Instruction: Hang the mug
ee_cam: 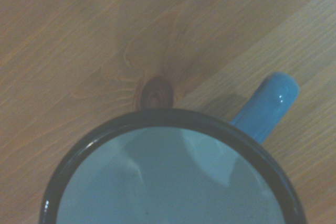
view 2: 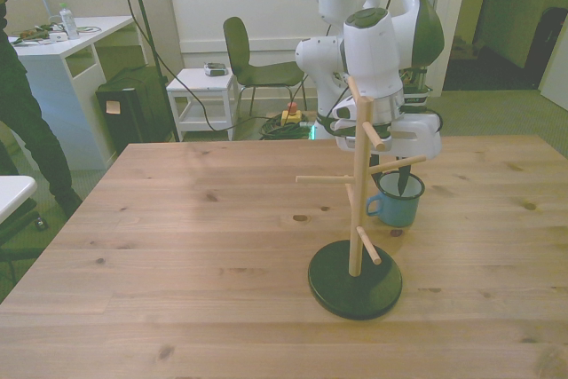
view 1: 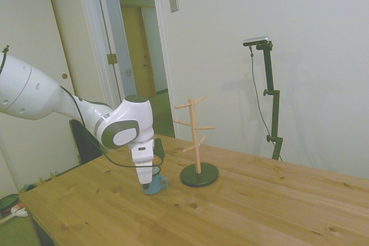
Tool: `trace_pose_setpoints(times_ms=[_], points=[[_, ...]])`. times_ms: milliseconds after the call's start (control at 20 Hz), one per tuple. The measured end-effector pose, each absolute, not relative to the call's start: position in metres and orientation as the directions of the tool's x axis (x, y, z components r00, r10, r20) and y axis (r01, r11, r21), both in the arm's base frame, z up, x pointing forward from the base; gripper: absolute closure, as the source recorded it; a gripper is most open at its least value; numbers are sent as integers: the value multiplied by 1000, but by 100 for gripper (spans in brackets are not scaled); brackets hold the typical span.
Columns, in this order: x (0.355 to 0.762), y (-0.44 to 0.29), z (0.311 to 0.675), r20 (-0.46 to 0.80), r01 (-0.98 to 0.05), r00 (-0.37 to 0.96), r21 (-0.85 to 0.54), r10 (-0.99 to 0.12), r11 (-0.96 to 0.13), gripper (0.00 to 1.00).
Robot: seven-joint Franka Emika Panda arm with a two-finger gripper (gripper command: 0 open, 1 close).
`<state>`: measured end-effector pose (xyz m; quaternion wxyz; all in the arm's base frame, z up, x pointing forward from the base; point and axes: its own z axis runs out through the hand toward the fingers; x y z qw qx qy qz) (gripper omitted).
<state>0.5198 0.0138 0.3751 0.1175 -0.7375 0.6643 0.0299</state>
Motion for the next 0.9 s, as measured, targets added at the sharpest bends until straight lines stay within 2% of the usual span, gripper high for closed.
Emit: trace_pose_setpoints(times_ms=[300, 750, 900], points=[[519, 12, 374, -200, -986, 130, -125, -971, -107, 100], [514, 4, 375, -156, -975, 208, -116, -966, -191, 100], [509, -2, 386, -149, -970, 221, -136, -964, -202, 100]])
